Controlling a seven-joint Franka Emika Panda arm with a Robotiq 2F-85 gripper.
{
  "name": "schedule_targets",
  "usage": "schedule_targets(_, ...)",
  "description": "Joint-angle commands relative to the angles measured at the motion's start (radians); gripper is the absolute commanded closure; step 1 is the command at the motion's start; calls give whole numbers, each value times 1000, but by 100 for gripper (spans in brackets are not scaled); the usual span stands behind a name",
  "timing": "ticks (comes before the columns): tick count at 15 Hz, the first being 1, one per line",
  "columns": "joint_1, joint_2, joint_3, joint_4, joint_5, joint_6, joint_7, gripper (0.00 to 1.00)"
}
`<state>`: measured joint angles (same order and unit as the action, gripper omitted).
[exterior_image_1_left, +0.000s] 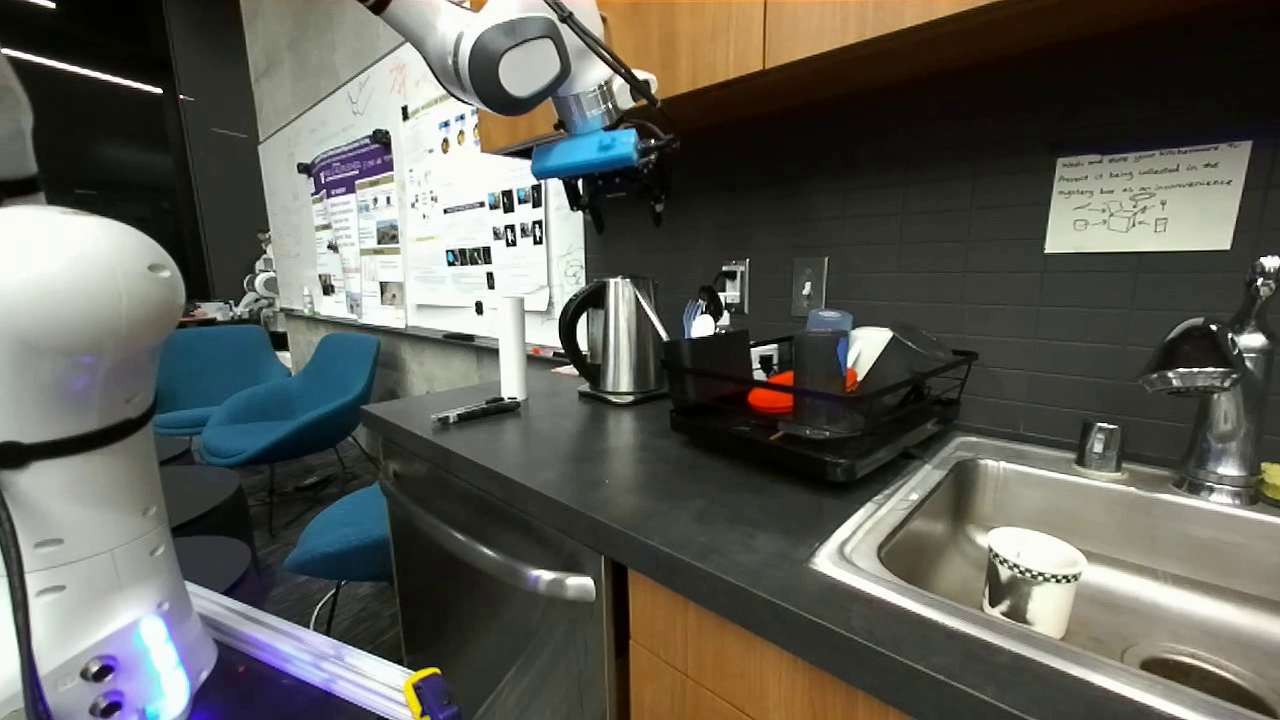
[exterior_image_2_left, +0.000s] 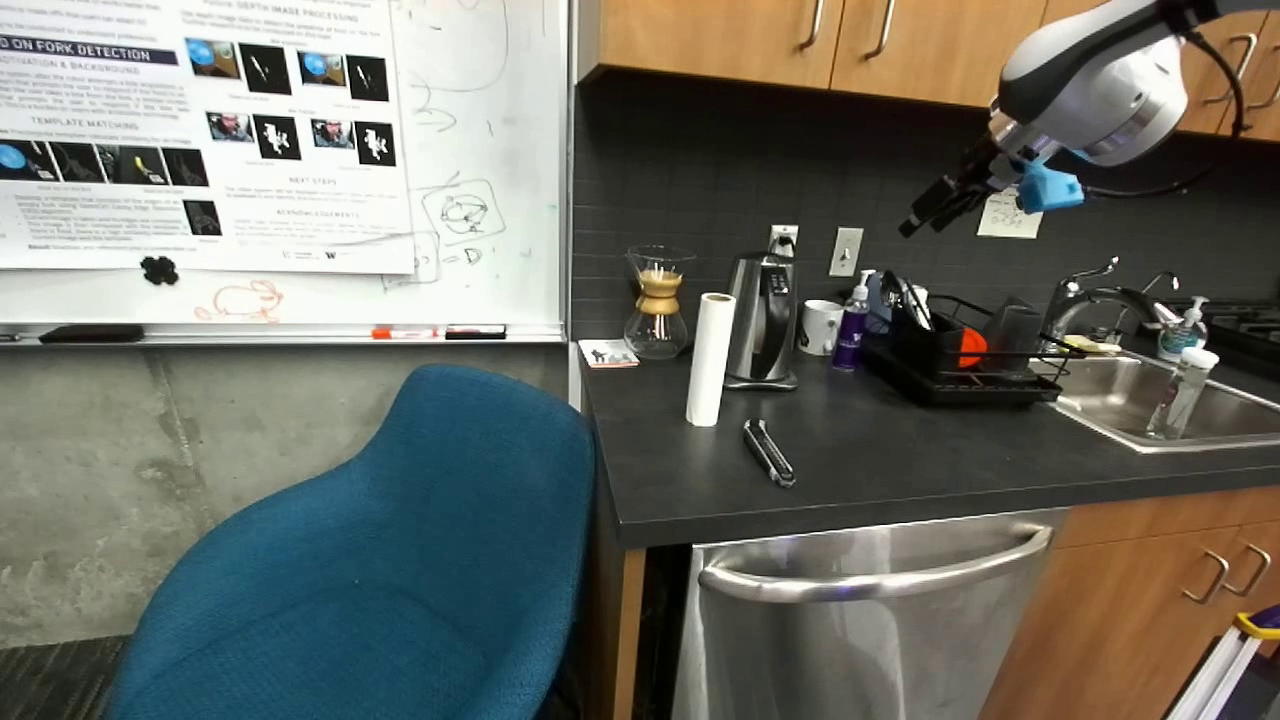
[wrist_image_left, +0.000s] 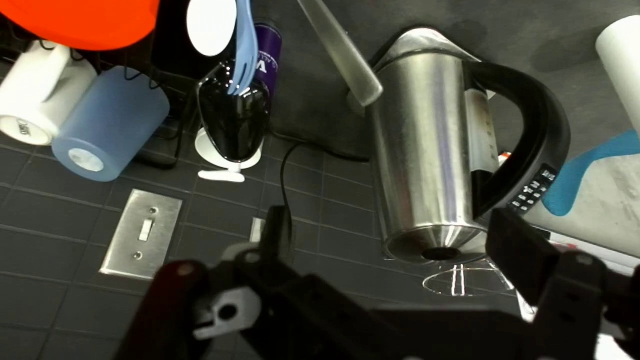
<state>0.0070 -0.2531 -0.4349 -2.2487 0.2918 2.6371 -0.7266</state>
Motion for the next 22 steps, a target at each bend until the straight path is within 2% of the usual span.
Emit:
schedule_targets(1,-14,106,1,79,72,27,-52,0)
schedule_targets(2,10,124,-27,88,77,32,-52,0)
schedule_targets(13,-2,246,-47,172,264,20,-129,0)
schedule_targets(15,-7,255,-46,187,257,-13,-112,0)
schedule_targets(16,-4,228,-40,147,240,20,-101,0)
schedule_targets(22,-4,245,-40,164,240,10,-101,0)
